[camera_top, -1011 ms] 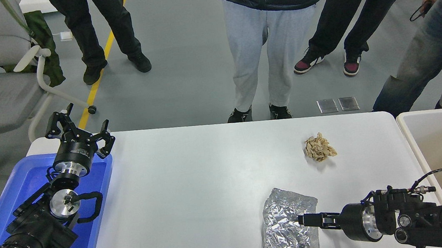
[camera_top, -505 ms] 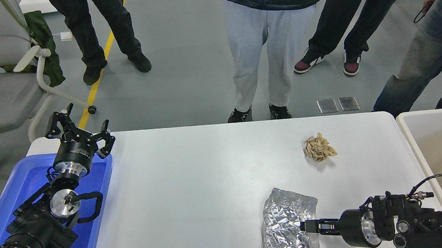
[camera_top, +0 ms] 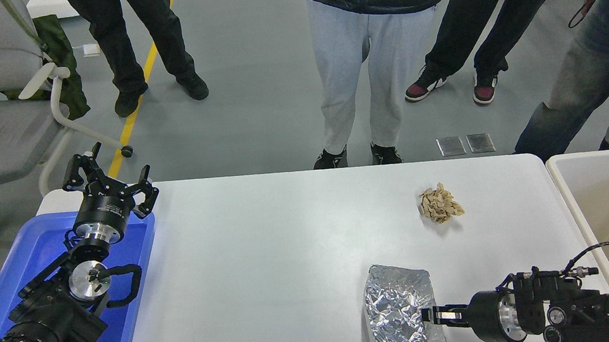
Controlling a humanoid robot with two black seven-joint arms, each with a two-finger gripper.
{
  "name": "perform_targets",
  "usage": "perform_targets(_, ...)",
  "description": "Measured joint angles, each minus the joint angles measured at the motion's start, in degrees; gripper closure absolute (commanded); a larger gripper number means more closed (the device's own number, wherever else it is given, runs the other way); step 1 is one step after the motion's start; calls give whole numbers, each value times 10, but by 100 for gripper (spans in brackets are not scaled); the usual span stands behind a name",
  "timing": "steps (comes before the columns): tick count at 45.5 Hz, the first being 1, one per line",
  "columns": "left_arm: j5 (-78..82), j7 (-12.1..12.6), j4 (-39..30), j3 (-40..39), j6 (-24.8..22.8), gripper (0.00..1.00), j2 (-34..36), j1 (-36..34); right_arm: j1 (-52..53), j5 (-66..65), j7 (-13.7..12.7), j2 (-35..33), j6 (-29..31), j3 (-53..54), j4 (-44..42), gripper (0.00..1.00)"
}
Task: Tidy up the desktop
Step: 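Close the right gripper on the silver foil bag, then drag the foil bag with the right gripper toward the white bin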
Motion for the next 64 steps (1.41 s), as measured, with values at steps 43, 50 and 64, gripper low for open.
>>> perform_targets(43, 0, 0, 0, 0, 0, 0, 0, 0, 257, 29, 8, -260, 82, -117, 223, 100)
perform_targets(50, 0, 0, 0, 0, 0, 0, 0, 0, 309, 40, 8, -291, 98, -142, 245, 100)
perform_targets(64, 0, 0, 0, 0, 0, 0, 0, 0, 367, 48, 6, -324, 119, -165, 253, 100)
